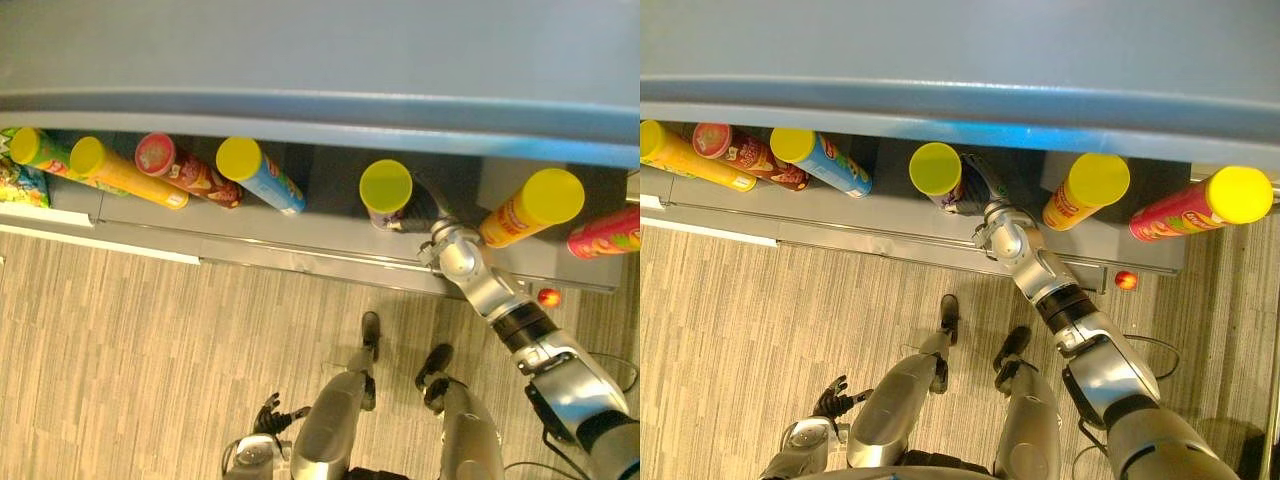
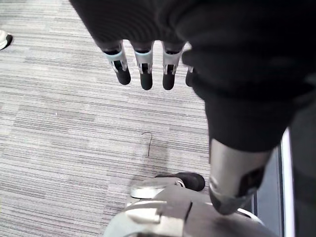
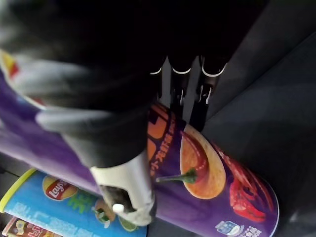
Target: Put the gum and the chips on the shelf.
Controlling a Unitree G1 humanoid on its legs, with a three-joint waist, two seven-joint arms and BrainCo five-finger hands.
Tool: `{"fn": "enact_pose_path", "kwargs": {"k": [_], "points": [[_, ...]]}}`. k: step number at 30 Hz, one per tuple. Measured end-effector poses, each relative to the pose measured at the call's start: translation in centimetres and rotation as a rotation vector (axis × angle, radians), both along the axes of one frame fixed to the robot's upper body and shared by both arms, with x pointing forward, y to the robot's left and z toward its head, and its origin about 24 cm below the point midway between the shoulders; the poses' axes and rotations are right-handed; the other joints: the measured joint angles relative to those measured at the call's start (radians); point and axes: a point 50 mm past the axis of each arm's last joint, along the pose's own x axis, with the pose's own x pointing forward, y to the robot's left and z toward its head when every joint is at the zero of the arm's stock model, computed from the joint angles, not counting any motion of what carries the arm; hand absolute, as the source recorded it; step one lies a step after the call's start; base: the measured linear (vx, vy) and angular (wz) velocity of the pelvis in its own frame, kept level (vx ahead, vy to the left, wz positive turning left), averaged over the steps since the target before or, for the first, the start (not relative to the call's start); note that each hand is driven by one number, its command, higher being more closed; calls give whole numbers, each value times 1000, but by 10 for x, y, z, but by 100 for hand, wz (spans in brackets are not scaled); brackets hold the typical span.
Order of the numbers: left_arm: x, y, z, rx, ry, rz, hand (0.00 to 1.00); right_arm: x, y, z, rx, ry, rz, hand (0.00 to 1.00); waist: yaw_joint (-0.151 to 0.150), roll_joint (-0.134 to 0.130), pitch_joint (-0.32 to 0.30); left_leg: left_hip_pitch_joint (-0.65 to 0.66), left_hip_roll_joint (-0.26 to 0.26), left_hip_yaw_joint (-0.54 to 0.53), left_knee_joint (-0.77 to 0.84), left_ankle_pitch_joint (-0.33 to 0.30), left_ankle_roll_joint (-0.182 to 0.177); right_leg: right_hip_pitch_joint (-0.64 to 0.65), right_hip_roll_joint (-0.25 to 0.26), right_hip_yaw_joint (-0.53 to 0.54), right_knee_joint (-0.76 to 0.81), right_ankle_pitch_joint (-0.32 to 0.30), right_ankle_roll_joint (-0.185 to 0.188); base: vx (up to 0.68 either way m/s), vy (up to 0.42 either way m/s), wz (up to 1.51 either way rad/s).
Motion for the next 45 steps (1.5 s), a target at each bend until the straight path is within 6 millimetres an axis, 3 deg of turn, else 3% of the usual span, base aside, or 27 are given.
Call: {"fn": "enact_pose_path", "kwargs": {"k": [26, 27, 45], "points": [[3, 0, 0, 4, -1, -7, 0, -1, 5, -1, 8, 2, 11, 100, -1, 0, 0, -2, 0, -2, -1, 2, 0, -1, 0, -1, -1, 0, 0, 0, 0, 0], [3, 0, 0, 4, -1, -7, 0, -1, 5, -1, 7, 2, 12, 0, -1, 0, 0, -2, 0, -1, -1, 2, 0, -1, 0, -1, -1, 0, 0, 0, 0, 0], [2, 0, -1, 5, 6, -6, 0, -1, 9, 2, 15, -7, 22, 0, -2, 0, 0, -2, 1, 4, -1, 2, -1, -2, 1, 2, -2, 0, 0, 0, 0, 0]]}}
